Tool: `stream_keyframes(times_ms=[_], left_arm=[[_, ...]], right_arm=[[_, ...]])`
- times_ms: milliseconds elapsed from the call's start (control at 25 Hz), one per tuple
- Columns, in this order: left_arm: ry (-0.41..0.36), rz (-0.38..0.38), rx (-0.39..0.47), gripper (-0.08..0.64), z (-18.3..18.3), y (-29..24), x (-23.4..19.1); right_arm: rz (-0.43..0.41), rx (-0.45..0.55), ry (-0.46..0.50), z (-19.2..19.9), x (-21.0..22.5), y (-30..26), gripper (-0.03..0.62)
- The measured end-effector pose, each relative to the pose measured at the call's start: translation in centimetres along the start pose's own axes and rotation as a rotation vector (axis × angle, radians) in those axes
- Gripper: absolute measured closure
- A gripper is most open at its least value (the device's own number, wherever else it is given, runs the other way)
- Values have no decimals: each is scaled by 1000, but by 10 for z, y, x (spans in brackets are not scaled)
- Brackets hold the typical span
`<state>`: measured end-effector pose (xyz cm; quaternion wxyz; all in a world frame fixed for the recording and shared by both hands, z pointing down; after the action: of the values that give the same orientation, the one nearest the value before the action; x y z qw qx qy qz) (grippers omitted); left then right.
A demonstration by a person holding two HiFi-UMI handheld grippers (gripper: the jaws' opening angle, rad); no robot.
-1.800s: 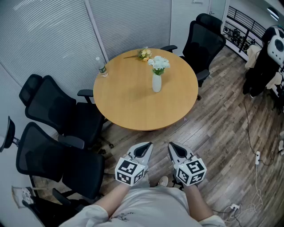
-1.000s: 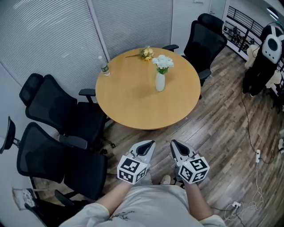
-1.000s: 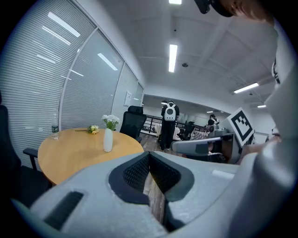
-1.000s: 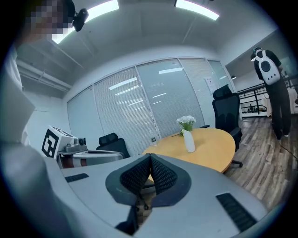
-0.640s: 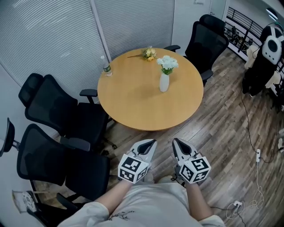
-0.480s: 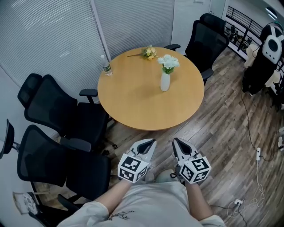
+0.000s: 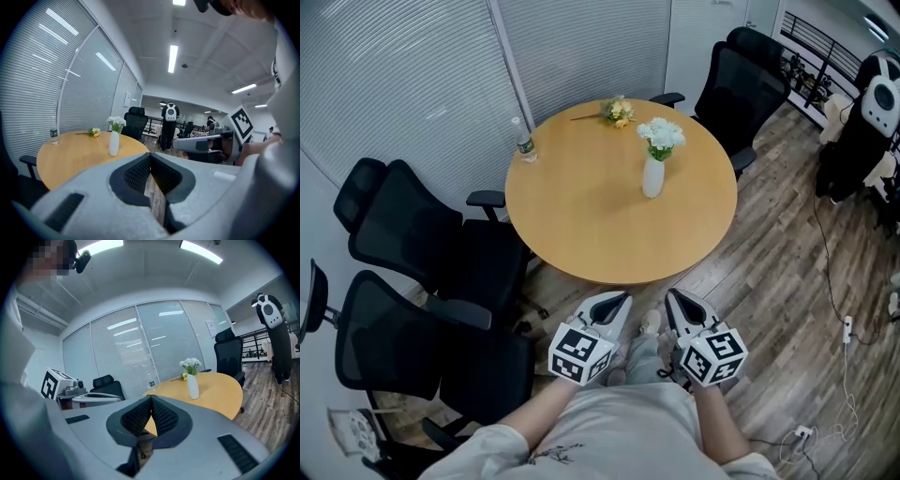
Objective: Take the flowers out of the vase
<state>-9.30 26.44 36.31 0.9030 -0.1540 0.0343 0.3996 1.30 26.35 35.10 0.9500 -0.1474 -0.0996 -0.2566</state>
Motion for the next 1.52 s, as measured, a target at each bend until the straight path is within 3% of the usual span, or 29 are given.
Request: stream_keyframes(times_ms=[560, 1240, 1520], left_arm=[[-5, -6, 2, 551, -30, -96, -51], [32, -99, 20, 551, -85, -229, -136], [23, -128, 38, 551, -104, -271, -151]], right_arm=[[-15, 19, 14, -41, 78, -74, 586], [-112, 4, 14, -107, 192, -189, 586], [-141, 5, 37, -128, 230, -217, 586]])
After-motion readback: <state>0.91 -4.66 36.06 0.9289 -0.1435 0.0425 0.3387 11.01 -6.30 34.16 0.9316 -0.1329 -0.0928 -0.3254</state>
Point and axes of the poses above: the fingertips, and each gripper's own axes: y backward along the fingers, x to its right, z out of its underside, the point moved 2 cm from there along y, backward along the fingers, and after that the axes turned 2 degrees about z, right-handed, at the moved point
